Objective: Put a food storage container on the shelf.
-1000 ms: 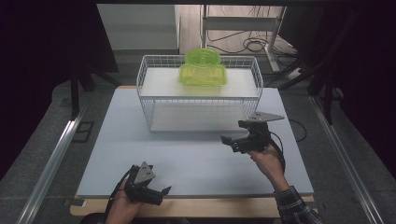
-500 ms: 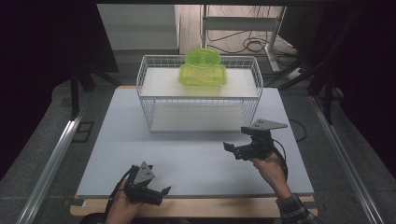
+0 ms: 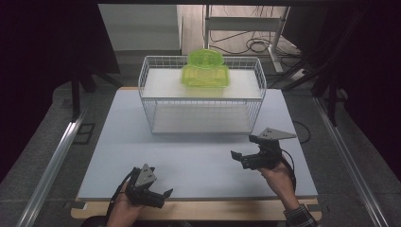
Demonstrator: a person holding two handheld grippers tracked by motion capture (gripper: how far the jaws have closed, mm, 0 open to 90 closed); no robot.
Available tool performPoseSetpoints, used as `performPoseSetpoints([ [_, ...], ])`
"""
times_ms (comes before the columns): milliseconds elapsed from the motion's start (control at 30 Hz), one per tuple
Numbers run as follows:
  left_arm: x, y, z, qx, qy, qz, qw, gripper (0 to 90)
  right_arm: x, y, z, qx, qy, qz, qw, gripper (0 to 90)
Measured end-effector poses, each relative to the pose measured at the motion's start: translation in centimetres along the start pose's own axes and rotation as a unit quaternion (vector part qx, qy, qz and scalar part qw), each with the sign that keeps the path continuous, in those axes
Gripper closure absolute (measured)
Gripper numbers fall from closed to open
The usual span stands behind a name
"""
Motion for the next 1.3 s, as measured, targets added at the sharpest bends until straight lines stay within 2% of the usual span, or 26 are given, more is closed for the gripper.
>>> performPoseSetpoints([
  [733, -0.1, 0.0, 0.0, 0.0, -0.001, -0.001, 1.0, 1.8, 1.9, 1.2, -2.9, -0.001, -0.003, -0.032, 0.9995, 2.7],
  [1033, -0.2, 0.0, -0.1, -0.002, -0.002, 0.0, 1.0, 1.8, 2.3, 1.6, -4.2, 0.001, -0.012, -0.046, 0.9989, 2.8],
  [1300, -0.2, 0.0, -0.1, -0.001, -0.003, 0.0, 1.0, 1.8, 2.3, 2.2, -5.8, -0.002, -0.034, -0.06, 0.9976, 2.8],
])
Point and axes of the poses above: each handheld gripper's, and its own axes: x roughly backward along the jaws, z roughly out of its top, y roughly to its right, the point moved 1 cm from there along -x, roughly forward along the jaws, and after that the axes turned 13 degrees about -x, right-handed, at the moved point
